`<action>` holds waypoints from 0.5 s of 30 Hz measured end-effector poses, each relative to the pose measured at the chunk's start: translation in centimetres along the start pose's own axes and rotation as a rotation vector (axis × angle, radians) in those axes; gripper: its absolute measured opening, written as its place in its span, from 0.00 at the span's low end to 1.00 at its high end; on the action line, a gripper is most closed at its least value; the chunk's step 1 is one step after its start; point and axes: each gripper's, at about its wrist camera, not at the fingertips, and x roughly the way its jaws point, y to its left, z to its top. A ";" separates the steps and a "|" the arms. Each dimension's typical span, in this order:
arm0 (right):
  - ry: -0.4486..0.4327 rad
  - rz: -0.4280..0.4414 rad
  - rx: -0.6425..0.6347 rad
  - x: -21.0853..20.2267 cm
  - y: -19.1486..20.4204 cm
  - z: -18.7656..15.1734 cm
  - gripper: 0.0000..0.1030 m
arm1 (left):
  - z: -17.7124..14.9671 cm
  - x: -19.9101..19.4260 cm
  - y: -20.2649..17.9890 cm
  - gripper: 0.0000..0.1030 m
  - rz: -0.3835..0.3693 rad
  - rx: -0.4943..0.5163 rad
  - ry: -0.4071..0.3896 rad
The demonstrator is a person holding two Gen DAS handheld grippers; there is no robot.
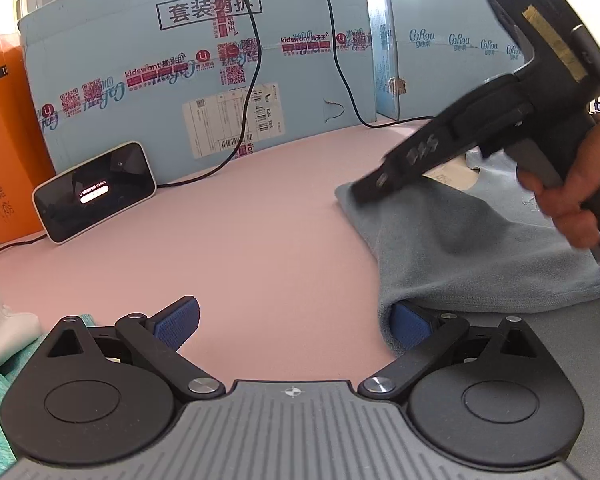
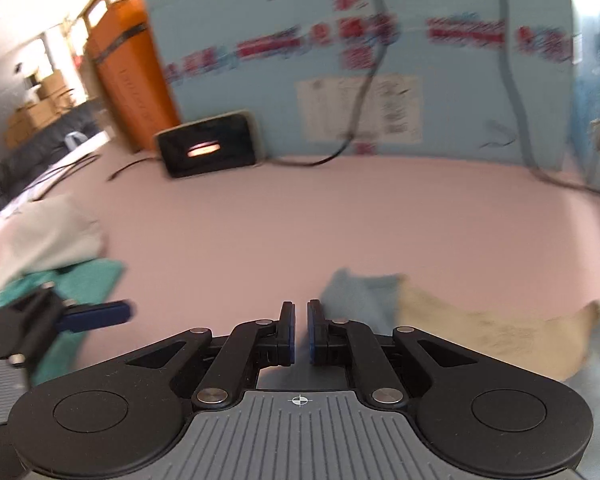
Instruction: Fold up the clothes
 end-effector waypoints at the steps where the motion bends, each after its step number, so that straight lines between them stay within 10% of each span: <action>1: -0.010 -0.031 0.012 -0.1 -0.8 0.0 0.08 | 0.0 0.0 0.0 0.97 0.000 0.000 0.000; 11: -0.047 -0.126 0.085 -0.9 -4.3 -0.5 0.11 | 0.0 0.1 0.0 1.00 0.008 0.003 0.003; 15: -0.209 -0.069 0.056 -4.4 -1.1 0.1 0.11 | 0.0 0.2 0.0 1.00 0.007 0.000 0.005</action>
